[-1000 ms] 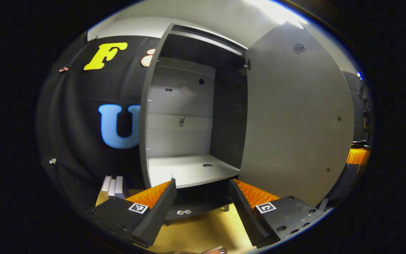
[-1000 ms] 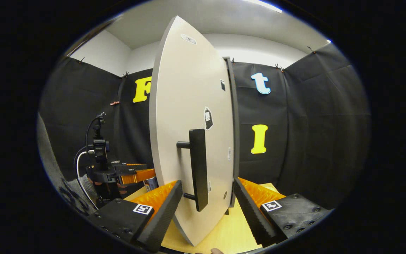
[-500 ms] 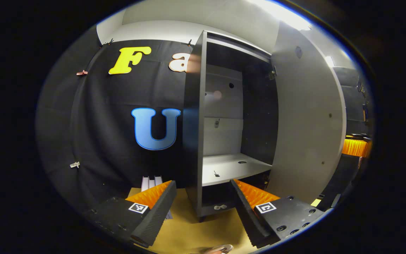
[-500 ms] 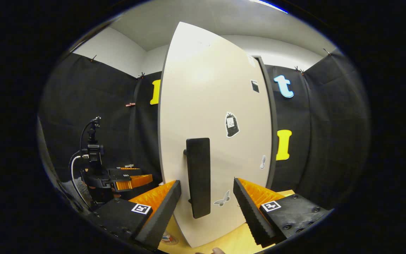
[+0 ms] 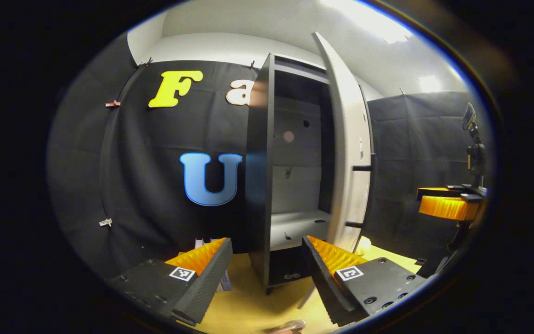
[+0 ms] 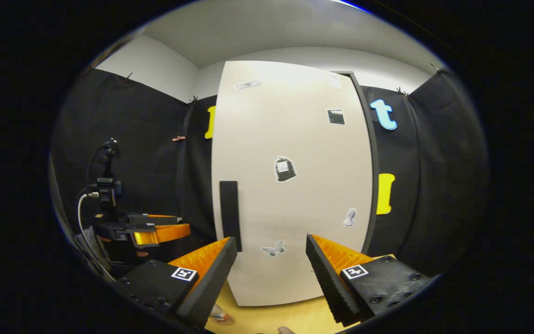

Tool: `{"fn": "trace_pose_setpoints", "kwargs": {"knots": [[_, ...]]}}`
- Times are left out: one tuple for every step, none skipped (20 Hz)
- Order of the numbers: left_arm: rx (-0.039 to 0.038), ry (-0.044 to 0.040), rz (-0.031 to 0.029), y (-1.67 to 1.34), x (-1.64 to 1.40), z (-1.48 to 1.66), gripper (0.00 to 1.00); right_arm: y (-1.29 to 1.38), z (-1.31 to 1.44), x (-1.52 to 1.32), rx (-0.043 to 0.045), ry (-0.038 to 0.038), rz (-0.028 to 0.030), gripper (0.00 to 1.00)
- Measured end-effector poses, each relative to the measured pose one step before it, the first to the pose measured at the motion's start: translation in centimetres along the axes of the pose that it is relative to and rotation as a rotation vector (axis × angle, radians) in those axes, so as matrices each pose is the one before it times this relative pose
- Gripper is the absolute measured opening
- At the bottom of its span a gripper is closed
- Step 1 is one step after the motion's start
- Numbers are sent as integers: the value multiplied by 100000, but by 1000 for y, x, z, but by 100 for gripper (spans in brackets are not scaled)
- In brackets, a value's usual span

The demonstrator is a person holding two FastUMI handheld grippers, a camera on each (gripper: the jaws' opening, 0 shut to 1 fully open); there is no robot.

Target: Open the cabinet door with the right hand, grasp the bottle in the cabinet with the left hand and place it on the coaster, then close the cabinet door with the right hand.

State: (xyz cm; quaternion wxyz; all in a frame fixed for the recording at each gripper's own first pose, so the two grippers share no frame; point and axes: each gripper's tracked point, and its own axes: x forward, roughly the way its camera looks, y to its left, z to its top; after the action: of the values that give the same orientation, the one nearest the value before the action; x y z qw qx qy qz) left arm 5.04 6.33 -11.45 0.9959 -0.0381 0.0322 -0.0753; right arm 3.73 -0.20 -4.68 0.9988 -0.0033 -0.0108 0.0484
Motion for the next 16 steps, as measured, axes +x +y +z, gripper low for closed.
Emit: {"fn": "trace_pose_setpoints", "kwargs": {"knots": [[-531, -900, -932, -606, 262, 239, 93, -1362, -523, 430, 1233, 1120, -3813, 97], [-273, 99, -678, -459, 454, 194, 95, -890, -80, 261, 1193, -117, -2276, 98], [619, 605, -20, -428, 280, 287, 95, -834, 402, 264, -14, -1553, -2095, 98], [540, -401, 781, -378, 163, 446, 95, -840, 575, -86, -688, -2170, -2190, 98], [334, -838, 545, -586, -63, 495, 92, -999, 250, 80, -643, -1832, -1566, 98], [-31, -914, 407, -783, -54, 368, 92, -734, 301, 49, 114, -1635, -862, 98], [-451, -953, 389, -764, -120, 298, 95, -660, 217, -37, 843, -815, -900, 98], [-815, -612, 98, -848, -3, 129, 95, -590, -3, -29, 867, 124, -477, 98], [-939, 154, -399, -787, -105, -9, 95, -728, -67, -108, 526, 345, -817, 98], [-874, 686, -325, -707, 14, -180, 95, -518, 49, -56, 301, -197, -396, 98], [-531, 671, 141, -526, 10, -118, 95, -405, 23, 242, 535, 41, 123, 98], [-374, 218, 1304, -86, 19, -114, 95, -348, -83, 122, 404, 417, 508, 98], [-431, 109, 1677, -15, 65, -2, 95, -291, -40, 103, 189, 465, 161, 98], [-718, 19, 1355, -108, 231, -50, 95, -298, -66, 142, 199, 540, 378, 98], [-693, 21, 1130, -157, 100, -54, 95, -287, -116, 207, 177, 708, 912, 98], [-436, -154, 851, -247, 174, 1, 95, -186, -153, 193, 55, 752, 977, 98]]}}
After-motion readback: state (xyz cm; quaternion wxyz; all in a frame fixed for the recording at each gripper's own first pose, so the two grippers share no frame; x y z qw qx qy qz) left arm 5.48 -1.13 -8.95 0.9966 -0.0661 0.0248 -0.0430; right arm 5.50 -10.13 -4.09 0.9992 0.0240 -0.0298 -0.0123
